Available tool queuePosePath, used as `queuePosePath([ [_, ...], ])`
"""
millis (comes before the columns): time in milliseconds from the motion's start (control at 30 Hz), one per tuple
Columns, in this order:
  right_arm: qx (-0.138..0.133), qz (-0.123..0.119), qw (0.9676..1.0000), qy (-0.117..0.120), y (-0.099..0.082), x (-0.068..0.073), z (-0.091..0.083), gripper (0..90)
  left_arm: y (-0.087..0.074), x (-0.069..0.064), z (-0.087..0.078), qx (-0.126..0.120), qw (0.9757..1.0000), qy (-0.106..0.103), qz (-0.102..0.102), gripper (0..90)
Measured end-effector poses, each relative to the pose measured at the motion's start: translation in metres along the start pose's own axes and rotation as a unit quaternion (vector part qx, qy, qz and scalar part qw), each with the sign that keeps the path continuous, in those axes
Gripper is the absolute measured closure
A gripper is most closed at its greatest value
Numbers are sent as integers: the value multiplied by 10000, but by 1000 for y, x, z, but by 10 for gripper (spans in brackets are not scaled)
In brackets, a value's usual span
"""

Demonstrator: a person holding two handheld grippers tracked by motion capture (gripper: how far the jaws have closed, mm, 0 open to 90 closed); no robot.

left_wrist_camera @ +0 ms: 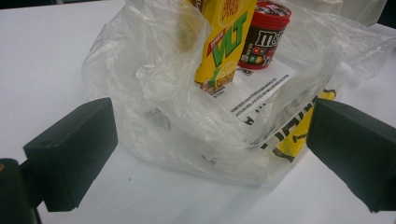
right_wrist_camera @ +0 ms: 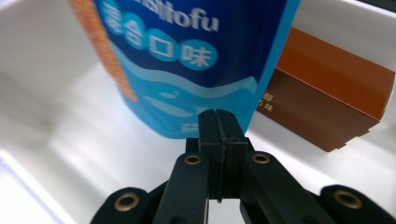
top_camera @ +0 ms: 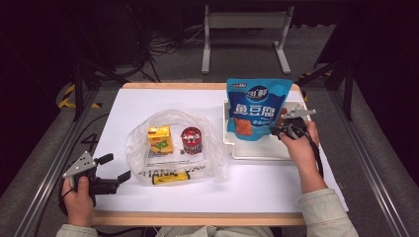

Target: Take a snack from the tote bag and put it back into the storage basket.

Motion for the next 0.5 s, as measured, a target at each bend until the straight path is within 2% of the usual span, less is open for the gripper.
queuePosePath([
  [100, -134, -29, 9998, 155, 10, 7, -13, 872, 0, 0, 0, 4, 10000, 2, -21, 27],
  [233, -220, -86, 9994, 243, 18, 14, -20, 851, 0, 0, -1, -12, 10000, 8, -36, 27],
  [300, -265, -126, 9989, 372, 23, 19, -26, 825, 0, 0, -1, -6, 10000, 8, -30, 27],
  [500, -291, -142, 9961, 820, 35, 44, -35, 644, 0, 0, 0, -5, 10000, 9, -60, 27],
])
Point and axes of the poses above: each handheld gripper's, and its own axes: z roughly forward along the jaws, y roughly out of its top, x roughly to its left, the point moved 10 cm from there along z, roughly forward along the jaws, and after that the axes turned 9 degrees about -x, right-handed, at the moved point
